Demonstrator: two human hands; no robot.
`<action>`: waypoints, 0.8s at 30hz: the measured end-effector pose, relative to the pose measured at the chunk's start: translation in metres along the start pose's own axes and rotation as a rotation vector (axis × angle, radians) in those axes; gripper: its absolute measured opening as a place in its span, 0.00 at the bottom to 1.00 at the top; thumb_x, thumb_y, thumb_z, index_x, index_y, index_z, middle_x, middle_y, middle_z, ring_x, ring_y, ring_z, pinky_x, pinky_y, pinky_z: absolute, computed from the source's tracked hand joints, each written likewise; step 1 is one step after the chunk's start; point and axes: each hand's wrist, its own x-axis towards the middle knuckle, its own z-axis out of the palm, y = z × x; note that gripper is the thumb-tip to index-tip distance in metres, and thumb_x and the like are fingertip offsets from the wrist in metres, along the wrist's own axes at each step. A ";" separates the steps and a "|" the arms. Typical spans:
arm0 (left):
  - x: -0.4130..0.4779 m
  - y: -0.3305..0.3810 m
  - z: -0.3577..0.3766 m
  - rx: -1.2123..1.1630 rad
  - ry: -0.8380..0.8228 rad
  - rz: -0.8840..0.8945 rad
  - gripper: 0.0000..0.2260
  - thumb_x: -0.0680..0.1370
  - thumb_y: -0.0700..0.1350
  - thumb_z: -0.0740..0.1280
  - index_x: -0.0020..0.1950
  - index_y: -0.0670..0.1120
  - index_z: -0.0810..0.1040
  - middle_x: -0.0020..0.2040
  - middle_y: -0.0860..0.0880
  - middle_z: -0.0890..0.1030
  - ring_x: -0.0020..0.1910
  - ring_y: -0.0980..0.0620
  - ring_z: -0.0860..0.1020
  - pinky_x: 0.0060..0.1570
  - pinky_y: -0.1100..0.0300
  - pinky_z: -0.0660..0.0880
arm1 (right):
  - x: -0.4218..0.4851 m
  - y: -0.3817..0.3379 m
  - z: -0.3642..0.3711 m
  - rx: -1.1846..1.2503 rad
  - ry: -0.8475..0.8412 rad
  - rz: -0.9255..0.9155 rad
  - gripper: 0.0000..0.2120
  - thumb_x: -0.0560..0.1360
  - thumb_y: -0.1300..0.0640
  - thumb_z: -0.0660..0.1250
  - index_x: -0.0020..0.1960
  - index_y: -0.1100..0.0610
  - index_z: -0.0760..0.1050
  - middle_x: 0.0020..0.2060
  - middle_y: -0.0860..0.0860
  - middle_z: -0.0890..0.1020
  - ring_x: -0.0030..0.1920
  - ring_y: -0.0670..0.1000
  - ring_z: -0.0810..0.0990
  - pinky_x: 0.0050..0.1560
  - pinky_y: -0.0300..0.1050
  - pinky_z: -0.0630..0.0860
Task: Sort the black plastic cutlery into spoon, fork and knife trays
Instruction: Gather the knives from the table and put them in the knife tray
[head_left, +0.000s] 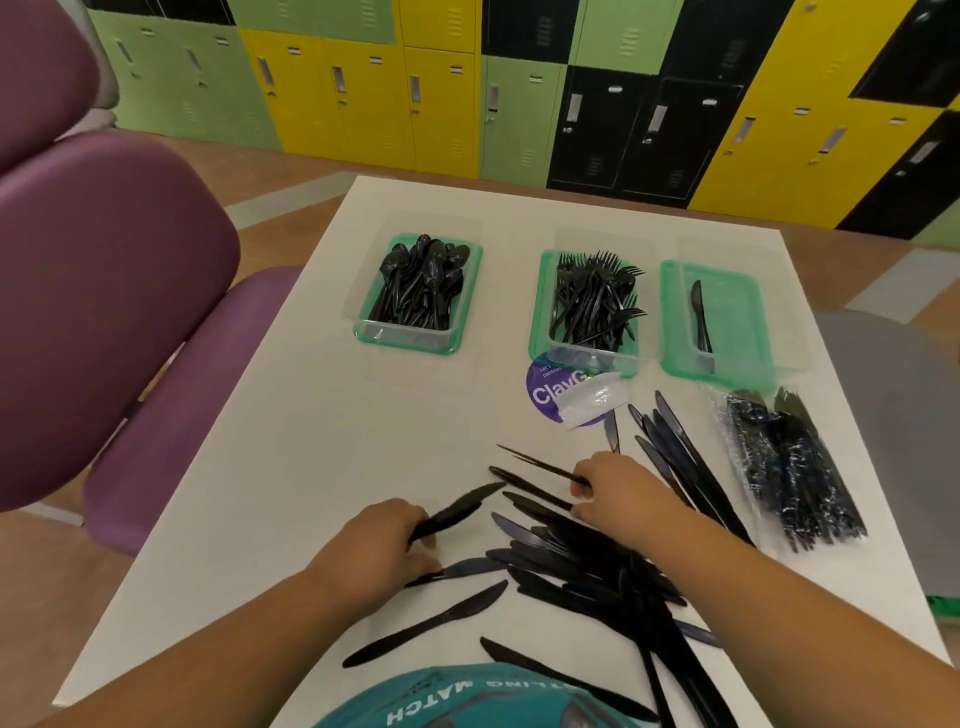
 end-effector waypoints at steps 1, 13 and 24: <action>0.001 0.001 0.003 0.024 -0.023 -0.010 0.06 0.74 0.52 0.68 0.49 0.53 0.77 0.45 0.54 0.74 0.43 0.56 0.74 0.38 0.66 0.66 | 0.001 -0.001 0.002 -0.020 0.023 -0.004 0.10 0.75 0.53 0.66 0.54 0.55 0.77 0.46 0.50 0.74 0.46 0.50 0.75 0.45 0.39 0.68; -0.002 0.008 0.014 0.242 0.010 0.072 0.08 0.78 0.47 0.61 0.55 0.50 0.71 0.46 0.54 0.70 0.42 0.53 0.70 0.40 0.62 0.64 | -0.007 0.002 -0.008 -0.004 0.050 -0.014 0.13 0.77 0.56 0.60 0.61 0.55 0.69 0.53 0.54 0.79 0.48 0.54 0.76 0.44 0.43 0.68; -0.017 0.001 0.008 0.238 -0.007 0.161 0.08 0.79 0.54 0.58 0.55 0.52 0.68 0.39 0.54 0.72 0.42 0.51 0.74 0.39 0.59 0.67 | -0.034 0.007 0.007 -0.056 -0.077 -0.064 0.15 0.74 0.49 0.68 0.57 0.54 0.71 0.49 0.52 0.79 0.44 0.50 0.73 0.41 0.39 0.67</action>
